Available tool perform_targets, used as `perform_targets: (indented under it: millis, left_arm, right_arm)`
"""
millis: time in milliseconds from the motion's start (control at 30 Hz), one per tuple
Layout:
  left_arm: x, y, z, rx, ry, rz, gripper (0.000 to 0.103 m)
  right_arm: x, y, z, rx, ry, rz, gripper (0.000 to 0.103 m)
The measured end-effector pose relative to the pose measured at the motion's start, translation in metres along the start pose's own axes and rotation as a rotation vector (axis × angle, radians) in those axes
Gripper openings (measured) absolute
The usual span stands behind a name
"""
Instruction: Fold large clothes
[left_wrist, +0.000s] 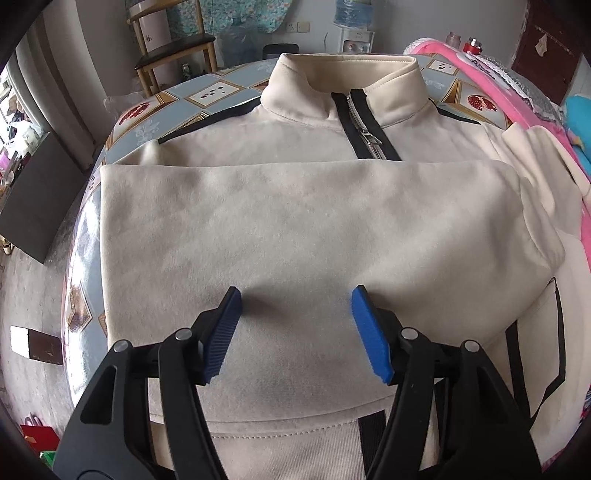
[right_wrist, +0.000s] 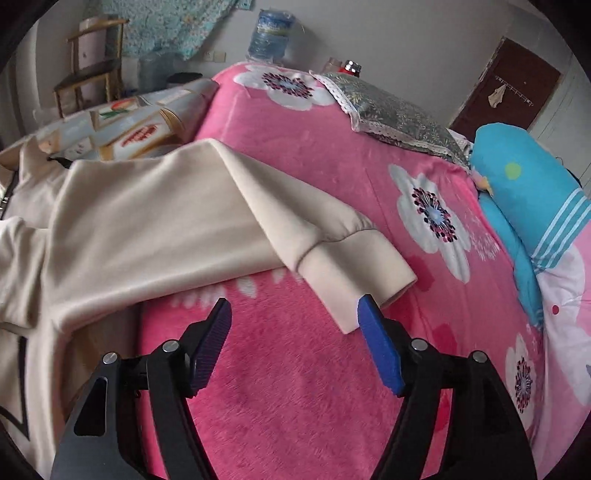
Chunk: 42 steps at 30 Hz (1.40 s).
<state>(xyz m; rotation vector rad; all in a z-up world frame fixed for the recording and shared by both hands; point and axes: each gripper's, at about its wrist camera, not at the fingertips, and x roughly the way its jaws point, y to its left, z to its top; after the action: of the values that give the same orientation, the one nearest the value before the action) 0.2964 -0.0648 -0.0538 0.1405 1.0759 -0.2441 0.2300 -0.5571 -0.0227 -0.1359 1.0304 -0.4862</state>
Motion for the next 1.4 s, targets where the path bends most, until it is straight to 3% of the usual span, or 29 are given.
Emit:
perform_targets:
  millis: [67, 133, 200, 267, 367, 467, 600, 700, 800, 867, 900, 933, 967, 1033, 1100, 1167, 1267, 1400]
  left_arm:
    - [0.000, 0.000, 0.000, 0.000, 0.000, 0.001, 0.060]
    - [0.000, -0.001, 0.000, 0.003, -0.001, 0.002, 0.060]
    - [0.000, 0.000, 0.000, 0.005, -0.004, 0.003, 0.061]
    - [0.000, 0.000, 0.000, 0.009, -0.010, 0.007, 0.061]
    - [0.000, 0.000, 0.000, 0.013, -0.019, 0.006, 0.062]
    - [-0.001, 0.001, 0.000, 0.015, -0.028, 0.000, 0.060]
    - [-0.007, 0.008, -0.002, -0.013, -0.021, -0.007, 0.040]
    - [-0.025, 0.021, -0.010, -0.064, -0.035, -0.068, 0.034]
    - [-0.046, 0.031, -0.026, -0.065, -0.053, -0.107, 0.034]
    - [-0.058, 0.038, -0.040, -0.053, -0.043, -0.139, 0.034]
    - [-0.063, 0.039, -0.046, -0.041, -0.038, -0.149, 0.034]
    - [-0.069, 0.041, -0.053, -0.025, -0.037, -0.152, 0.034]
    - [-0.074, 0.043, -0.059, -0.010, -0.035, -0.154, 0.034]
    - [-0.083, 0.048, -0.070, 0.012, -0.025, -0.171, 0.034]
    - [-0.088, 0.055, -0.078, 0.011, -0.004, -0.194, 0.034]
    - [-0.088, 0.063, -0.079, -0.001, 0.024, -0.204, 0.034]
    - [-0.084, 0.071, -0.069, -0.052, 0.029, -0.269, 0.035]
    - [-0.060, 0.070, -0.038, -0.192, 0.058, -0.479, 0.035]
  right_arm:
    - [0.024, -0.009, -0.002, 0.023, 0.052, -0.052, 0.068]
    - [0.040, -0.023, -0.007, 0.080, 0.117, -0.051, 0.031]
    - [0.036, -0.042, -0.015, 0.180, 0.143, 0.010, 0.008]
    - [0.014, -0.055, -0.019, 0.251, 0.129, 0.079, 0.006]
    - [-0.037, -0.060, -0.016, 0.296, 0.060, 0.259, 0.006]
    - [-0.106, -0.053, -0.002, 0.363, -0.017, 0.512, 0.006]
    - [-0.192, -0.016, 0.025, 0.341, -0.125, 0.808, 0.006]
    - [-0.224, 0.045, 0.049, 0.327, -0.112, 1.022, 0.006]
    - [-0.222, 0.123, 0.066, 0.319, -0.049, 1.191, 0.006]
    - [-0.206, 0.182, 0.069, 0.304, 0.027, 1.247, 0.012]
    - [-0.193, 0.215, 0.070, 0.286, 0.084, 1.283, 0.025]
    - [-0.178, 0.250, 0.067, 0.274, 0.149, 1.300, 0.041]
    - [-0.165, 0.276, 0.063, 0.261, 0.201, 1.288, 0.046]
    - [-0.141, 0.328, 0.052, 0.188, 0.288, 1.246, 0.048]
    - [-0.129, 0.352, 0.043, 0.137, 0.292, 1.202, 0.048]
    - [-0.128, 0.349, 0.033, 0.136, 0.226, 1.150, 0.048]
    - [-0.122, 0.312, 0.021, 0.178, 0.156, 1.169, 0.048]
    - [-0.126, 0.249, -0.007, 0.170, 0.016, 1.067, 0.048]
